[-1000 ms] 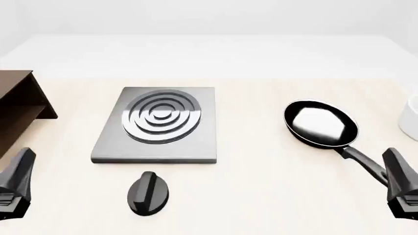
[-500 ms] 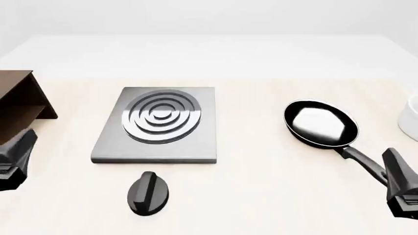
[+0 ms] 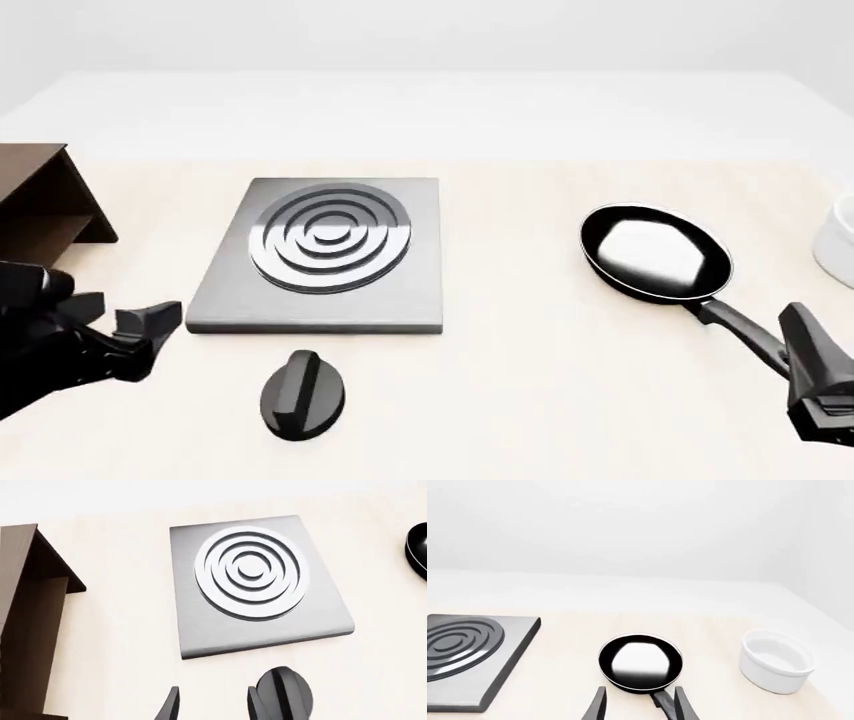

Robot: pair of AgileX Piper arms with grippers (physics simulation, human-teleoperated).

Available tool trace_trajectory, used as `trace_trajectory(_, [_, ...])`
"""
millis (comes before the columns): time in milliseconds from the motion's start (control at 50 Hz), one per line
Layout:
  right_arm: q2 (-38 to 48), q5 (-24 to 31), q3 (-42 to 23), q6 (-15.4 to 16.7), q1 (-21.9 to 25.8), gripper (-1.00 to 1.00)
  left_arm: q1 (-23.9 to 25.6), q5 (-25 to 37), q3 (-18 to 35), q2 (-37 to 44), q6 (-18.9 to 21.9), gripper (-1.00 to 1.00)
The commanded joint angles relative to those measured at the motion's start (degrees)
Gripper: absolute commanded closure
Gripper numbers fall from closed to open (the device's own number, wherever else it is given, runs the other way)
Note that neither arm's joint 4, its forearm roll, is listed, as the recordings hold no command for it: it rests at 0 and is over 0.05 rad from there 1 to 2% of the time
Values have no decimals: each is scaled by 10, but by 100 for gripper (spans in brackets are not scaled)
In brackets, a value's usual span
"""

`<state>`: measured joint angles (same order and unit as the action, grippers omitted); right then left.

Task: Turn on the stove and put the frying pan on it.

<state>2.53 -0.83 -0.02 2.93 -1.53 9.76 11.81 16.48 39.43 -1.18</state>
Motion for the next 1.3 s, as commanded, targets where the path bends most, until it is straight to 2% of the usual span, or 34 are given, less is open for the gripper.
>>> trace_trajectory(20, [7, -4, 0, 4, -3, -100, 32, -33, -29, 53, -15, -100])
trace_trajectory(60, [5, -3, 0, 4, -3, -100, 39, -45, -40, 62, -13, -100])
trace_trajectory(80, [4, -1, 0, 5, -3, -100, 53, -55, -44, 77, -31, -100])
trace_trajectory(160, [-3, 5, 0, 6, -5, -100, 50, -84, -58, 97, -22, -100])
trace_trajectory(340, [-6, 8, 0, 9, -5, -100, 71, -158, -85, 169, -41, -100])
trace_trajectory(440, [2, 3, 0, 10, -5, -100, 80, -179, -94, 188, -48, -100])
trace_trajectory(620, [6, -1, 0, 9, -5, -100, 112, -303, -117, 311, -95, -100])
trace_trajectory(720, [12, -6, 0, 7, -6, -100, 120, -321, -119, 330, -105, -100])
trace_trajectory(820, [12, -5, 0, 9, -5, -100, 148, -380, -134, 380, -140, -100])
trace_trajectory(1000, [9, -2, 0, 8, -8, -100, 161, -430, -139, 430, -157, -100])
trace_trajectory(1020, [12, -3, 0, 7, -8, -100, 185, -471, -146, 469, -197, -100])
trace_trajectory(1080, [14, -3, 0, 5, -9, -100, 209, -509, -152, 505, -218, -100])
trace_trajectory(1120, [13, -3, 0, 5, -9, -100, 196, -508, -148, 510, -198, -100])
trace_trajectory(1180, [12, -1, 0, 4, -10, -100, 196, -512, -148, 515, -201, -100])
trace_trajectory(1220, [12, 0, 0, 3, -10, -100, 210, -522, -153, 517, -218, -100])
trace_trajectory(1260, [16, -2, 0, 3, -11, -100, 248, -532, -163, 502, -268, -100])
trace_trajectory(1280, [16, -2, 0, 3, -11, -100, 249, -531, -163, 502, -268, -100])
trace_trajectory(1300, [17, -3, 0, 3, -11, -100, 283, -528, -165, 478, -324, -100])
